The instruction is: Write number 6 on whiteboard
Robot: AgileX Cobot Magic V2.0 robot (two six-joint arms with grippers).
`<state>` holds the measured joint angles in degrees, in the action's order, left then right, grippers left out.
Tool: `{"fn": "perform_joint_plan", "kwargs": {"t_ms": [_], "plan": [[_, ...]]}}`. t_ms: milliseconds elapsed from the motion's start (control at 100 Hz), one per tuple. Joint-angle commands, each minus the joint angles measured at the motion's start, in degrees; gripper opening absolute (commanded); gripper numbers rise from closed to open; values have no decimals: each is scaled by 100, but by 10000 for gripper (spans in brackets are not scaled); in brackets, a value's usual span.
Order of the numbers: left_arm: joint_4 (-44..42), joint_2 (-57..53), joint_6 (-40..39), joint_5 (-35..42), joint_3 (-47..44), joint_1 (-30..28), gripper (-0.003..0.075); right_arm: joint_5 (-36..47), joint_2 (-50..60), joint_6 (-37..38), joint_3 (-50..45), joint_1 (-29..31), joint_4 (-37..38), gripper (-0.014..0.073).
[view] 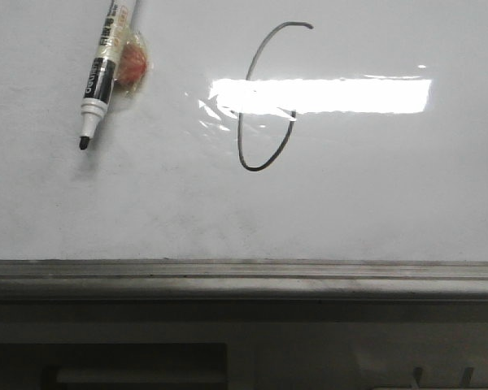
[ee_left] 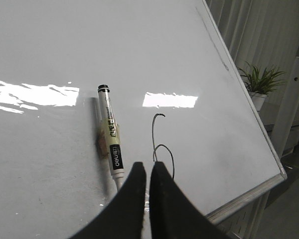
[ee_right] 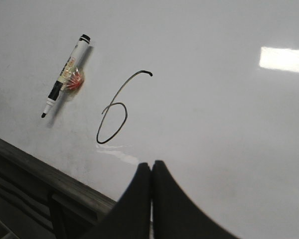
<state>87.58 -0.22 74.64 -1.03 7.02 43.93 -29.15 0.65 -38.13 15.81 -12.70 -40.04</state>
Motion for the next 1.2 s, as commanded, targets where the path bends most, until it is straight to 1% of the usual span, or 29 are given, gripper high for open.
{"fn": "perform_joint_plan", "kwargs": {"t_ms": [0,600,650,700,750,810,870,940,1080,1190], "plan": [[63,-62,-10,20,161,10,-20,398,56,-52,135,5,-155,-66],[-8,-62,-10,8,159,10,-20,398,56,-52,135,5,-155,-66],[-443,-40,-129,8,159,-1,-20,398,56,-52,135,5,-155,-66],[-1166,-10,-596,35,149,-43,-20,398,56,-52,135,5,-155,-66],[-2131,65,-1364,134,93,-147,-20,398,56,-52,135,5,-155,-66],[-3059,187,-2482,298,6,-349,-20,398,56,-52,135,5,-155,-66],[-4102,297,-3523,341,-67,-661,-20,398,56,-52,135,5,-155,-66],[-5103,371,-4411,341,-132,-1076,-20,398,56,-52,135,5,-155,-66],[-6684,360,-5510,329,-207,-1998,-20,398,56,-52,135,5,-155,-66],[-7348,360,-5873,343,-359,-2753,-20,398,56,-52,135,5,-155,-66]]}}
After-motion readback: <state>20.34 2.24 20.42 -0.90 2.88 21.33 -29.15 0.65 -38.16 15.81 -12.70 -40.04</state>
